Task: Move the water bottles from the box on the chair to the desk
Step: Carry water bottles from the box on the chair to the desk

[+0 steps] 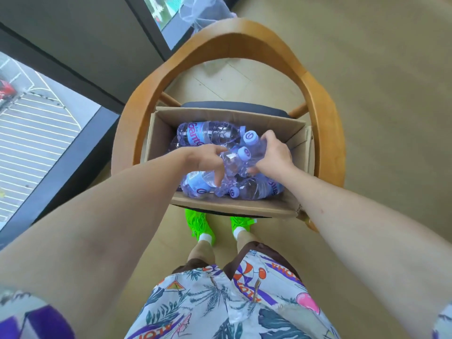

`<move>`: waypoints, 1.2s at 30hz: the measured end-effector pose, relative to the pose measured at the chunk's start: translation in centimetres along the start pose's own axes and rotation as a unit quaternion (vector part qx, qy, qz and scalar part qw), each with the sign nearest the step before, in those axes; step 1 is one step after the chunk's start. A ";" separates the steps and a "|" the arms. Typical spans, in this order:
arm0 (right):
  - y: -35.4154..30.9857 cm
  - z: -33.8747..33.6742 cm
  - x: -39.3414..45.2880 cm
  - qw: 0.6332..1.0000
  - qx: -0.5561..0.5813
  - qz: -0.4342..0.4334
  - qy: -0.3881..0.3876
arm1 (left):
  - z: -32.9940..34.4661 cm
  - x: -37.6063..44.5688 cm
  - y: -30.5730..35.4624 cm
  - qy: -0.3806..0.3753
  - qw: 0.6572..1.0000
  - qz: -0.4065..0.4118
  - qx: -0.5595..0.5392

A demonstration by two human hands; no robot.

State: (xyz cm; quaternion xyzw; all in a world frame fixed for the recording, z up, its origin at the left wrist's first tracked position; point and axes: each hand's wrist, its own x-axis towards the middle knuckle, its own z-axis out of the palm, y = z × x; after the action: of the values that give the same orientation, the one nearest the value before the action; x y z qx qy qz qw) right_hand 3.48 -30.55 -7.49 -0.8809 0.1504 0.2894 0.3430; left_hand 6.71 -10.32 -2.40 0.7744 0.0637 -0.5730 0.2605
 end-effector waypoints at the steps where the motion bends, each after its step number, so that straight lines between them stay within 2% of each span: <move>1: -0.7 -0.7 -0.2 1.000 0.022 0.001 -0.014 | -0.5 -1.0 0.3 0.008 1.000 0.008 -0.029; 4: -2.9 -2.8 -0.9 0.988 0.143 -0.007 -0.055 | -2.1 -4.4 0.4 0.012 0.993 0.050 -0.107; 9: -8.4 -3.5 -3.0 0.950 0.284 -0.070 -0.111 | -4.2 -10.6 -2.3 0.081 0.956 0.046 -0.280; 13: -14.1 -3.0 -5.9 0.928 0.300 -0.119 -0.184 | -5.0 -15.4 -5.3 0.153 0.891 0.090 -0.418; 17: -19.9 -0.7 -10.2 0.866 0.380 -0.117 -0.304 | -3.8 -21.0 -10.0 0.200 0.814 0.151 -0.525; 19: -22.3 0.8 -12.7 0.848 0.373 -0.122 -0.356 | -2.3 -24.2 -12.8 0.224 0.785 0.164 -0.554; 23: -25.5 5.2 -18.2 0.867 0.242 -0.206 -0.384 | 2.5 -31.0 -19.6 0.327 0.737 0.144 -0.574; 27: -27.5 11.4 -26.0 0.864 0.118 -0.267 -0.409 | 9.8 -37.3 -26.4 0.461 0.644 0.139 -0.594; 29: -27.9 14.8 -30.5 0.852 0.093 -0.286 -0.428 | 14.2 -40.3 -29.7 0.524 0.578 0.096 -0.618; 32: -27.6 19.6 -37.9 0.827 0.053 -0.315 -0.462 | 21.5 -44.6 -34.5 0.586 0.467 0.053 -0.661; 36: -25.8 25.4 -47.7 0.772 0.020 -0.364 -0.521 | 32.5 -49.8 -39.7 0.636 0.364 0.024 -0.680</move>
State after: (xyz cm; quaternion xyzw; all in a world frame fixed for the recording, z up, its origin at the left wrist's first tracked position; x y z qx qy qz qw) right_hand -32.48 8.75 19.91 -0.5768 -0.3776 0.5547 0.4658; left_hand -53.48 18.13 23.57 0.4708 0.5597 0.3337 0.5947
